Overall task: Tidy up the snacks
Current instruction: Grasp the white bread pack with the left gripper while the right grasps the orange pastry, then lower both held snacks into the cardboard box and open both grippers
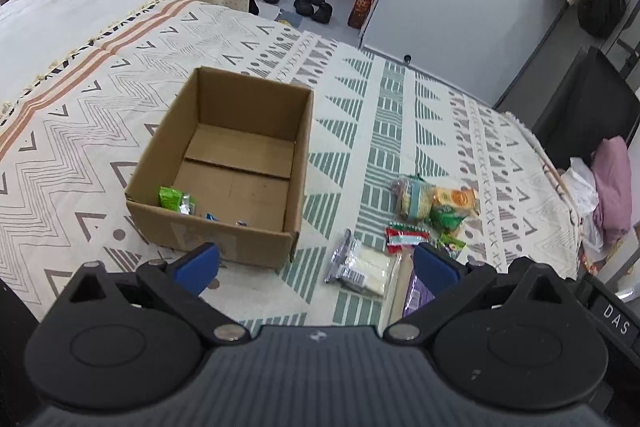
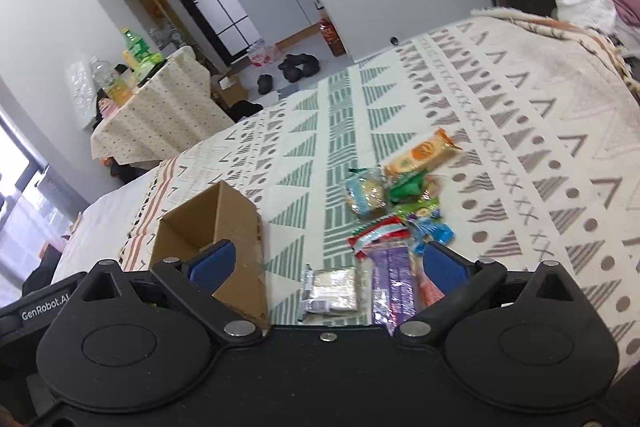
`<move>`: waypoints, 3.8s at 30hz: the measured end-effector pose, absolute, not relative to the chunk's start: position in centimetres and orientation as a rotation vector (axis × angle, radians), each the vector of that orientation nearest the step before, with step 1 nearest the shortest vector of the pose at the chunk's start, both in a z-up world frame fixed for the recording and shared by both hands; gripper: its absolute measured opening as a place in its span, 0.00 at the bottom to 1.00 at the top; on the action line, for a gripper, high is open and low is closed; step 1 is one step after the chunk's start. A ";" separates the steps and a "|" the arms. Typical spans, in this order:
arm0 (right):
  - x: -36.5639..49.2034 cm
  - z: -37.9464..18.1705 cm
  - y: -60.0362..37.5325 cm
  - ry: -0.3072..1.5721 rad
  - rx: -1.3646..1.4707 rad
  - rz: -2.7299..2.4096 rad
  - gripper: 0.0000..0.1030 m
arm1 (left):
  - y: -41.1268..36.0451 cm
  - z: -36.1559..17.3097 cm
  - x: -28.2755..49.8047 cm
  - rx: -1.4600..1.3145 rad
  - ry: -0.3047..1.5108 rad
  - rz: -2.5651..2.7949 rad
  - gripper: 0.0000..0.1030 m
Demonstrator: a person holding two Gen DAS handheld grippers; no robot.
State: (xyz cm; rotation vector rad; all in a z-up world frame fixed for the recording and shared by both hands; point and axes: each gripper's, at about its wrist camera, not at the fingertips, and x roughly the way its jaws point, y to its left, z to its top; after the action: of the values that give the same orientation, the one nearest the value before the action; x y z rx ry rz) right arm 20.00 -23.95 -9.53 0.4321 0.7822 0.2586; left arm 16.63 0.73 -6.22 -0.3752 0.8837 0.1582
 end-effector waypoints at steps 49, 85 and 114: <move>25.8 -23.5 -27.5 1.078 0.574 0.113 0.23 | -7.6 -19.2 26.8 -0.198 1.084 0.176 0.97; 24.9 -21.1 -27.7 0.981 0.541 0.167 0.19 | -6.9 -14.0 23.6 -0.244 1.001 0.155 0.53; 22.5 -12.9 -24.1 0.814 0.495 0.211 0.18 | -0.1 -7.9 19.9 -0.384 0.841 0.142 0.53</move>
State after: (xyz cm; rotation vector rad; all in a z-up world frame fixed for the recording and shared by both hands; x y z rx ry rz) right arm 22.45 -24.07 -12.88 0.4954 0.8144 0.2109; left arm 19.87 -0.06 -7.87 -0.3839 0.8413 0.1415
